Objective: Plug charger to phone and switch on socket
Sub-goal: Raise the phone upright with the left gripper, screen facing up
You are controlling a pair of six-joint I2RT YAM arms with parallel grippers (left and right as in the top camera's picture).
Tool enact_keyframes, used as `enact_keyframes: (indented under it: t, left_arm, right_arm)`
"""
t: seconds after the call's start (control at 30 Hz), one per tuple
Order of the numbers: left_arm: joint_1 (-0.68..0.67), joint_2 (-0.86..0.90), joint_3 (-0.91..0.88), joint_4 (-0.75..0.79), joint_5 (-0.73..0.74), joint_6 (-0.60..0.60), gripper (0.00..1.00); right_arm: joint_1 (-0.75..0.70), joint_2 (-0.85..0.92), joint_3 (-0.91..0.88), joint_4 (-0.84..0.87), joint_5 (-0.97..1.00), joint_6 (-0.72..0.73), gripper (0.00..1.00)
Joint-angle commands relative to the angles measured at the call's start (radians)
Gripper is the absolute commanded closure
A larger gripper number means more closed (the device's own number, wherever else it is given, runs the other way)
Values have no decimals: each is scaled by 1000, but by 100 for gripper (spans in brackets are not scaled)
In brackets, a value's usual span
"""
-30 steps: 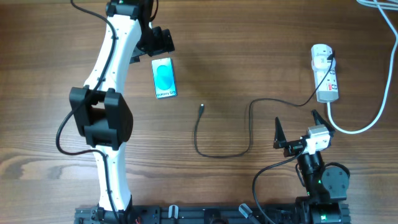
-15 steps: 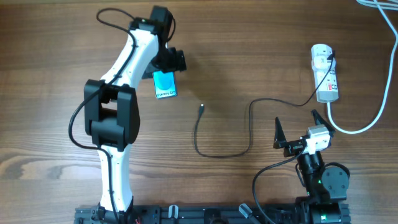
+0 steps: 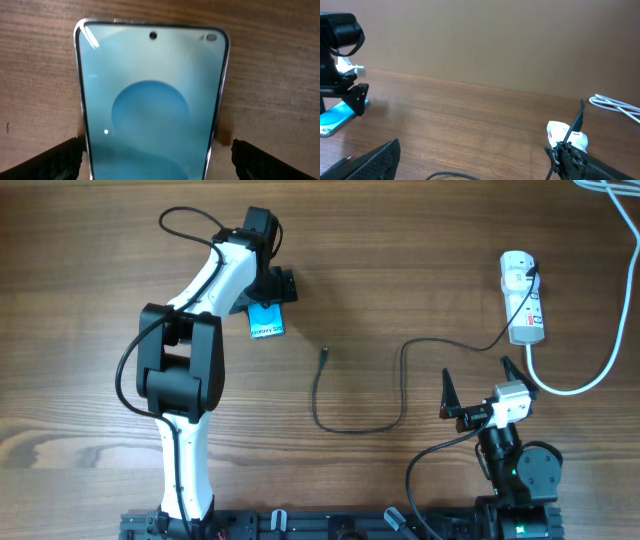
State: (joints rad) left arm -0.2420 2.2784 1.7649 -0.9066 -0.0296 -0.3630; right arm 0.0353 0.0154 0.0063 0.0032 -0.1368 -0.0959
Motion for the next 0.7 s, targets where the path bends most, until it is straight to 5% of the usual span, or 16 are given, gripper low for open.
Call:
enact_keyframes:
  t: [0.0, 0.3, 0.67]
  left_arm:
    - [-3, 14, -41, 28, -16, -51, 0]
    - [-20, 14, -66, -67, -12, -90, 11]
    - [-121, 14, -66, -204, -12, -91, 12]
  right_arm:
    - [-6, -11, -1, 4, 6, -9, 0]
    - [-6, -11, -1, 4, 6, -9, 0]
    - [-6, -11, -1, 4, 6, -9, 0]
